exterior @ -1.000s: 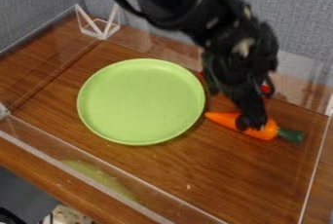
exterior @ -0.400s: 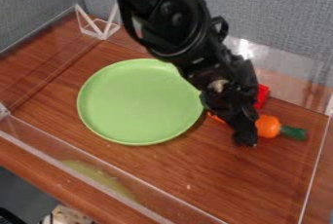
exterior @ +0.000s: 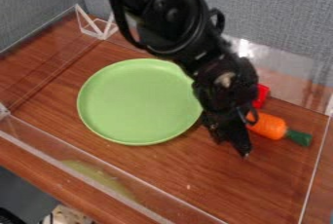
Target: Put the carrot on the right side
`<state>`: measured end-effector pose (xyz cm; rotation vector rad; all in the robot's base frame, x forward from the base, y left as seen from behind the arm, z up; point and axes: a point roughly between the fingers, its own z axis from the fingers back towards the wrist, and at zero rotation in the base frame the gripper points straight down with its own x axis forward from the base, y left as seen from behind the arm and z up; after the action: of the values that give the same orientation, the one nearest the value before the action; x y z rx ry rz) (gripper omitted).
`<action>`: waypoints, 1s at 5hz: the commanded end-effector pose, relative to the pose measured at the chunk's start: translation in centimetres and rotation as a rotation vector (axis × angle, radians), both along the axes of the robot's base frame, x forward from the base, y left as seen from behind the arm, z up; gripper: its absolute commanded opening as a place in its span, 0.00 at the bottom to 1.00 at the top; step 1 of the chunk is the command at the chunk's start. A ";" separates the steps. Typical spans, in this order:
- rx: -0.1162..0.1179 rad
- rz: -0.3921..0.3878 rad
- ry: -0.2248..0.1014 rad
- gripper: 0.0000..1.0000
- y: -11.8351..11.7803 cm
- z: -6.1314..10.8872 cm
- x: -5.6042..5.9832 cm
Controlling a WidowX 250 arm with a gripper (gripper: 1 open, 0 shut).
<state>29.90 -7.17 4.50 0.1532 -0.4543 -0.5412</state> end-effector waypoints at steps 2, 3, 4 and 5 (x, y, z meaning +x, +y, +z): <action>0.050 -0.001 -0.007 0.00 -1.2 5.1 -1.6; 0.087 0.010 -0.001 0.00 -1.5 7.0 -2.9; 0.123 0.022 0.018 0.00 -1.4 9.2 -5.0; 0.141 0.076 0.033 0.00 -0.4 11.9 -7.6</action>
<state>21.93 -7.11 15.27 0.3084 -0.3391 -0.4997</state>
